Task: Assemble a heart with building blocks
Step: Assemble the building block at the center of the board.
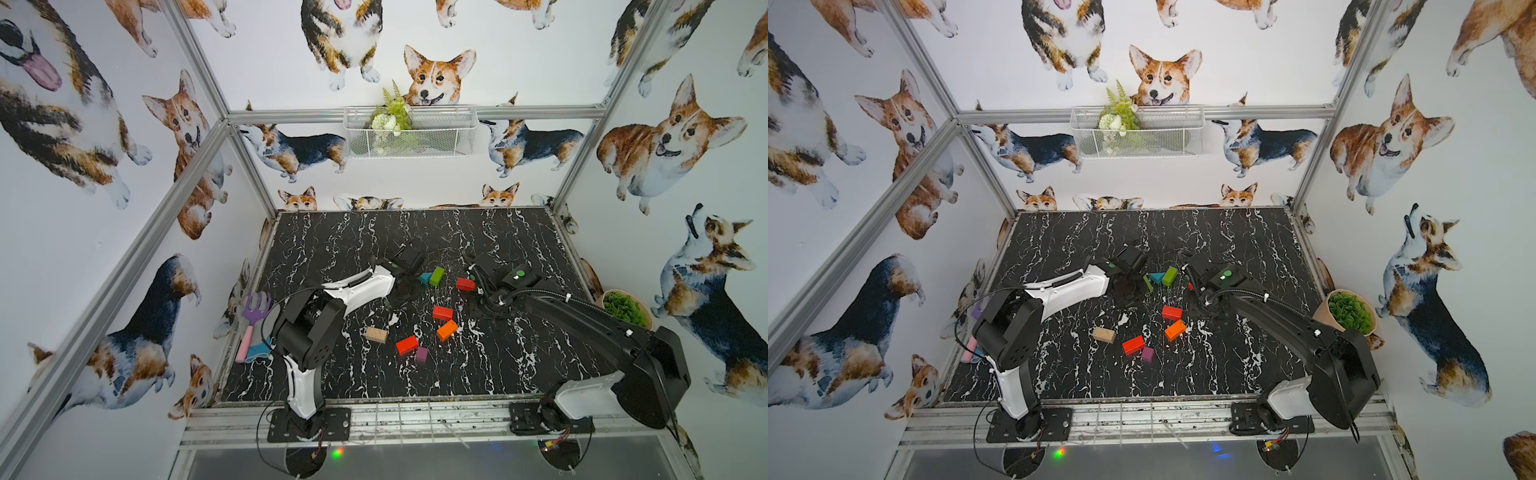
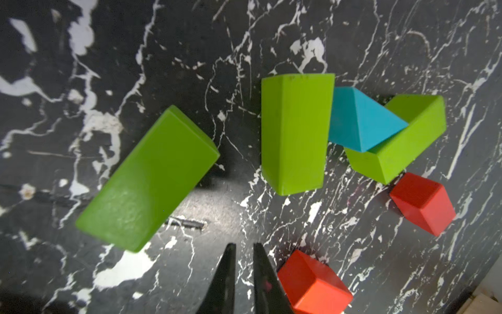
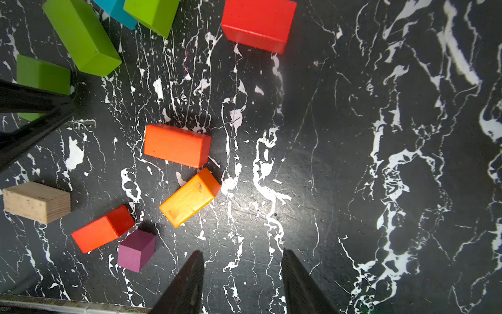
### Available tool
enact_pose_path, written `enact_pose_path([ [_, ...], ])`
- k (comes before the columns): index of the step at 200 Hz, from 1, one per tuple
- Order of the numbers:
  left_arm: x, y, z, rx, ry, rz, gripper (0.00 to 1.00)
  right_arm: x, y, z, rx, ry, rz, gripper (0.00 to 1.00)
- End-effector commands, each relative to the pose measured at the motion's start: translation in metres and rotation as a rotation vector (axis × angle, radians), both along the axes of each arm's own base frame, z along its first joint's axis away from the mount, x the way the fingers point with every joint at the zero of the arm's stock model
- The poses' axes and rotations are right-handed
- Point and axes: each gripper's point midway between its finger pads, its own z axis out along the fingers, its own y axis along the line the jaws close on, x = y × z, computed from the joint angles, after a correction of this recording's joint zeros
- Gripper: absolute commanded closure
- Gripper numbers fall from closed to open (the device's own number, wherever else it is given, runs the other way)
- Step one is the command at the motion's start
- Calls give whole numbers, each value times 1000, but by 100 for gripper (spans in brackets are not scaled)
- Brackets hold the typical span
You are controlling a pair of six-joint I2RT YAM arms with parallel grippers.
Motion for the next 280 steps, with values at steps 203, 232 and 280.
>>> enact_pose_path([
  [203,44,-8,-24,99,-35,-206,66,-1,-2,-1,-1,1,-21,50],
  [232,46,-10,-19,104,-49,-234,66,0,-2,-1,-5,-1,-21,50],
  [280,32,10,10,109,-86,-212,65,15,14,0,13,-8,12,50],
])
